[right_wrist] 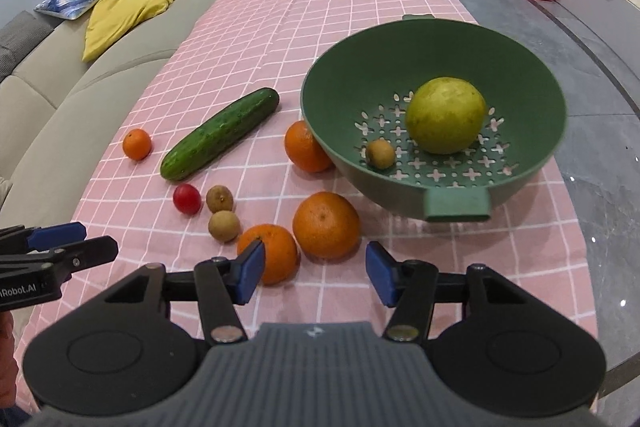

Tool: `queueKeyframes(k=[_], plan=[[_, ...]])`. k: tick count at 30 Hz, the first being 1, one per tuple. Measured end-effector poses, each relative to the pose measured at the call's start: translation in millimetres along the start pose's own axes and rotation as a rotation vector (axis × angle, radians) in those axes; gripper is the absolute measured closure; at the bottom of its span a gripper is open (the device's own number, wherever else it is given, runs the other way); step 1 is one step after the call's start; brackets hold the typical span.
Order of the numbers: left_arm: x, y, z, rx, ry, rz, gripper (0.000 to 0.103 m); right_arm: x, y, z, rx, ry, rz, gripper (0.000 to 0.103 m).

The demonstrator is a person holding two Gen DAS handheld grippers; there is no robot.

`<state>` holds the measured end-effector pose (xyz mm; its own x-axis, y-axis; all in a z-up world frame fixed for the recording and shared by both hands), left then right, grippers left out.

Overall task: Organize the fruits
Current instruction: 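Withdraw both open tools from the colander, then grasp an orange with the right tool while the left tool grasps a longan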

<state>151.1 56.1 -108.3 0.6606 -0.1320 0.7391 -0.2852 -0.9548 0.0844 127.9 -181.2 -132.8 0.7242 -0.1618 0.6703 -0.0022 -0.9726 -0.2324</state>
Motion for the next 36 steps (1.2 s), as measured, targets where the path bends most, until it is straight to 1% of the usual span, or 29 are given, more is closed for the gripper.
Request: queueKeyframes(k=[6, 10, 15, 18, 20, 25, 28, 30, 31, 33, 34, 36], plan=[[-1, -7, 8, -0.008, 0.000, -0.021, 0.024, 0, 4, 20, -0.028, -0.016, 0.045, 0.049], [-5, -5, 10, -0.024, -0.007, -0.017, 0.024, 0, 8, 31, -0.008, -0.035, 0.104, 0.049], [-8, 0, 14, -0.030, -0.009, 0.003, 0.024, 4, 6, 38, -0.013, -0.014, 0.119, 0.048], [-8, 1, 19, -0.030, -0.017, 0.005, 0.024, 3, 11, 44, -0.021, -0.016, 0.155, 0.051], [-6, 1, 23, -0.023, -0.017, 0.001, 0.024, 3, 15, 48, -0.030, -0.020, 0.170, 0.058], [-1, 4, 32, -0.027, -0.013, -0.011, 0.024, 5, 13, 50, -0.029, -0.026, 0.150, 0.059], [2, 13, 36, -0.054, -0.009, 0.011, 0.024, 4, 16, 47, -0.033, -0.039, 0.155, 0.060], [4, 21, 39, -0.093, -0.020, 0.027, 0.024, 3, 19, 43, -0.038, -0.052, 0.165, 0.060], [4, 25, 41, -0.121, -0.031, 0.028, 0.024, 2, 21, 41, -0.037, -0.056, 0.170, 0.060], [4, 33, 46, -0.149, -0.046, 0.016, 0.024, 0, 25, 37, -0.034, -0.062, 0.169, 0.060], [3, 36, 49, -0.146, -0.051, 0.009, 0.024, -2, 27, 35, -0.034, -0.065, 0.168, 0.060], [1, 40, 57, -0.100, -0.056, -0.013, 0.024, -4, 30, 33, -0.029, -0.067, 0.173, 0.060]])
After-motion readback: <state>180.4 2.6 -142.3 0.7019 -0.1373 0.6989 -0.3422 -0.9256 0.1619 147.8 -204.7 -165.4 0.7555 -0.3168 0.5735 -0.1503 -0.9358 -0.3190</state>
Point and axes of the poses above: each gripper's, at about its wrist camera, not at the fingertips, and z roughly the way its jaws point, y to its right, x to its top, the point moved 3 cm from there along z, roughly the way its jaws point, and after that the axes turned 7 degrees about y, right-handed, at the moved point
